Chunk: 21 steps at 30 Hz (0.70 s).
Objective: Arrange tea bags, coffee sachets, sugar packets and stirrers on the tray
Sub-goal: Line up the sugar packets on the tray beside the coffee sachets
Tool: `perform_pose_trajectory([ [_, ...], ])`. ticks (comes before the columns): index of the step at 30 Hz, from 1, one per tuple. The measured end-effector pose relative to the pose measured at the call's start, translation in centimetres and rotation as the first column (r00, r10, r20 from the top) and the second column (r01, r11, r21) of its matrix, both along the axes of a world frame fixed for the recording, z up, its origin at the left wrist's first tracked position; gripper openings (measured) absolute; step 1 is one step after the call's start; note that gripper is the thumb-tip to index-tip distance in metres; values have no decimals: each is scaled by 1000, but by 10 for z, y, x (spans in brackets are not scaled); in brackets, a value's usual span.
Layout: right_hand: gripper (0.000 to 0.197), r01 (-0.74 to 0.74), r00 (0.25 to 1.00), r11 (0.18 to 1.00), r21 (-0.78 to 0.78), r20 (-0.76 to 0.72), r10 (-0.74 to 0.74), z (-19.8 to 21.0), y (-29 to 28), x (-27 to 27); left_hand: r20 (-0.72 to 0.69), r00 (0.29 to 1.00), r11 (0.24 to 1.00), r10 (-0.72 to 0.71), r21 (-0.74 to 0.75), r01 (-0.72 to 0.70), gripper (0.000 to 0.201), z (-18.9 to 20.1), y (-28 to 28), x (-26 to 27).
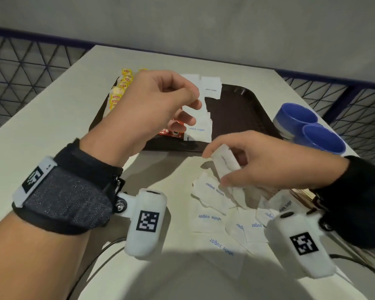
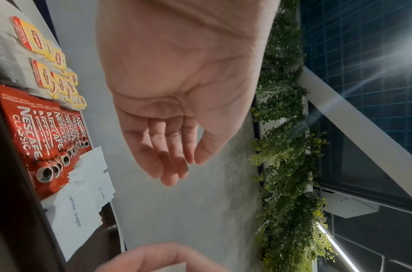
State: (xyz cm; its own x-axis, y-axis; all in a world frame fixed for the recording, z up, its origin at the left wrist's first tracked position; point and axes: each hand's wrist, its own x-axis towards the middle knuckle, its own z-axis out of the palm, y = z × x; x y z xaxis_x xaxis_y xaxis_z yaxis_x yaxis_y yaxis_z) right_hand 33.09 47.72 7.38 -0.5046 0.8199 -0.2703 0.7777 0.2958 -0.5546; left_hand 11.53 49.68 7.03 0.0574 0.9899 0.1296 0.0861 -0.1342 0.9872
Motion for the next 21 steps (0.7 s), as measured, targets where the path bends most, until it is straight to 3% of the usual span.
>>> perform_pose_trajectory([
  [4, 58, 213, 941, 975, -58, -257, -221, 1, 11, 3, -30, 999, 998, -42, -43, 41, 6, 1, -4, 5],
  [5, 60, 281, 888, 957, -74, -358, -288, 1, 15, 2, -49, 997, 997, -61, -43, 58, 6, 1, -6, 8],
  [8, 53, 406, 565, 879, -249, -688, -456, 1, 24, -11, -185, 976, 993, -118, -35, 113, 21, 0, -11, 15],
  [12, 44, 513, 371, 825, -236, -806, -461, -9, 32, -30, -409, 910, 998, -65, -6, 69, 56, -2, -16, 16],
  [15, 24, 407, 240, 831, -380, -833, -499, -11, 34, -34, -492, 871, 999, -9, 35, 30, 66, -4, -14, 18],
  [17, 18, 297, 182, 837, -460, -833, -523, -14, 34, -33, -504, 863, 997, 36, 75, 2, 62, -7, -10, 19],
  [21, 19, 228, 171, 845, -483, -835, -523, -20, 32, -29, -465, 881, 996, 84, 69, -59, 61, -17, -3, 17],
])
